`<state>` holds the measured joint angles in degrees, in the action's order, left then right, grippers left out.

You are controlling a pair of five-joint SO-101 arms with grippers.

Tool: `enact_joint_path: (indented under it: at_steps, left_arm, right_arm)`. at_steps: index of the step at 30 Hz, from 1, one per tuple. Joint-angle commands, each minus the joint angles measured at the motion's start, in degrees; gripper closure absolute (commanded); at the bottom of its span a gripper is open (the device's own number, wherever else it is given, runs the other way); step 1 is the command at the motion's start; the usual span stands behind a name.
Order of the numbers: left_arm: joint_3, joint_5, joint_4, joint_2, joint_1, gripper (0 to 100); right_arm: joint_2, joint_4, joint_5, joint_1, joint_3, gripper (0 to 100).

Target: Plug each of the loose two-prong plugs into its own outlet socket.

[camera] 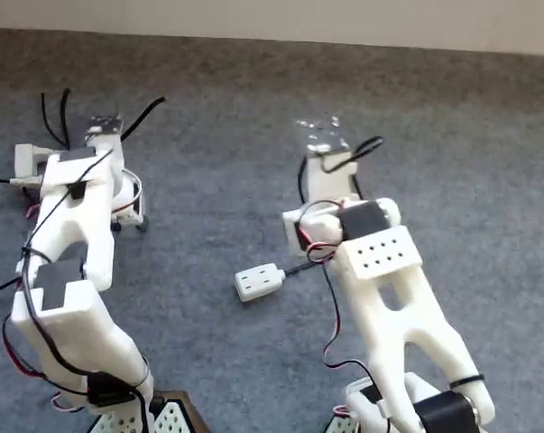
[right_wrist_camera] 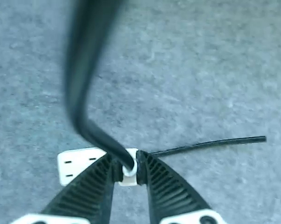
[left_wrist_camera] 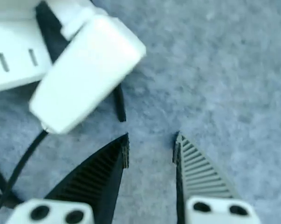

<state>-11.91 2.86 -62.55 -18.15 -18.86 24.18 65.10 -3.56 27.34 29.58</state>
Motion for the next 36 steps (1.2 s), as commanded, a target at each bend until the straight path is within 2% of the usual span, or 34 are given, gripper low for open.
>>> enact_joint_path:
  at_steps: [1,6,10,14,21,27,36]
  left_arm:
    - [-1.19,-1.05,5.45,0.84,-1.36,84]
    - [-1.27,-1.14,6.15,0.84,-1.45,84]
    - [-1.36,-1.14,6.15,0.84,-1.8,84]
    - [-1.36,-1.14,6.15,0.75,-2.07,84]
    - [-1.45,-1.14,6.15,0.75,-2.07,84]
    - [-1.45,-1.14,6.15,0.75,-2.07,84]
    - [-1.45,-1.14,6.15,0.66,-2.07,84]
  right_arm:
    - [-0.13,0.13,-0.79,4.44,-2.77,99.3]
    - [0.04,-6.29,-0.88,10.07,2.68,99.3]
    - [0.13,-7.34,-0.88,11.91,4.44,99.3]
    - [0.13,-8.75,-1.93,11.38,5.76,99.3]
    - [6.73,-19.91,-3.6,5.76,17.1,99.3]
    - [16.48,-19.91,-3.34,5.76,21.32,99.3]
    - [11.03,-17.45,-3.6,6.64,20.88,99.3]
